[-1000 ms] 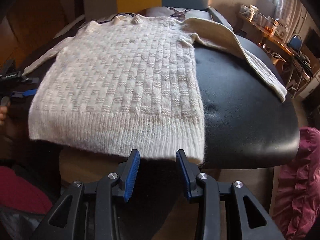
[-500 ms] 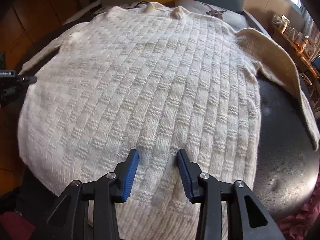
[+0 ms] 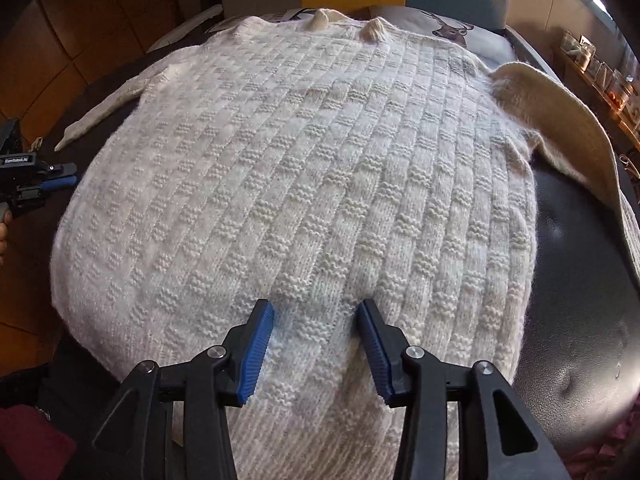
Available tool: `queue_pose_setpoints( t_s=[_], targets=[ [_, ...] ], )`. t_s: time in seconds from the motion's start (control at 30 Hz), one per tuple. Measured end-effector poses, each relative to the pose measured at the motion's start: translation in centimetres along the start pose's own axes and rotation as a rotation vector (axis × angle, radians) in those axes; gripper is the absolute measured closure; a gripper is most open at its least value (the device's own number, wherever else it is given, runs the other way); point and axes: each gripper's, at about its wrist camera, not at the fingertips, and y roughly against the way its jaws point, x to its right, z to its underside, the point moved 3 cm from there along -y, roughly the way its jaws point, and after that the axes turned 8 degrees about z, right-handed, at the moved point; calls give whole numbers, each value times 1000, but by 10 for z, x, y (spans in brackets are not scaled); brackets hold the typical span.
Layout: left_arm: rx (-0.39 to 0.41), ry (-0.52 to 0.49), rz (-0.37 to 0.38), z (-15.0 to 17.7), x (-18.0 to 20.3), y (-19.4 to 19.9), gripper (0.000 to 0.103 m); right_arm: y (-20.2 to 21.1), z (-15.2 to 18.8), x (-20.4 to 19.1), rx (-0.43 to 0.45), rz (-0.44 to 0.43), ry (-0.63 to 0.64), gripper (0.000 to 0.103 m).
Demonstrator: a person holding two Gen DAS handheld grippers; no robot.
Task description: Fold clothes
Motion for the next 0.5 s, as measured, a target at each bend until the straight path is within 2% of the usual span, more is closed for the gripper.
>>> queue_pose_setpoints(
  t_s=[0.13, 0.17, 0.23, 0.33, 0.37, 0.5],
  targets=[
    [82, -125, -29, -21, 24, 13, 64, 10, -28, 1, 65, -55, -46, 58],
    [96, -174, -45, -26, 35, 10, 59, 12, -38, 0, 82, -61, -51, 58],
    [97, -258, -59, -36, 61, 1, 53, 9, -60, 0, 95, -52, -47, 58],
    [76, -354, -34, -46, 99, -22, 52, -4, -93, 2, 98, -33, -26, 58],
    [68, -381, -34, -52, 98, -20, 52, -7, -103, 0, 103, -24, -14, 58],
    [38, -471, -91, -69, 133, -63, 52, -18, -139, -5, 124, -1, 16, 58]
  ],
)
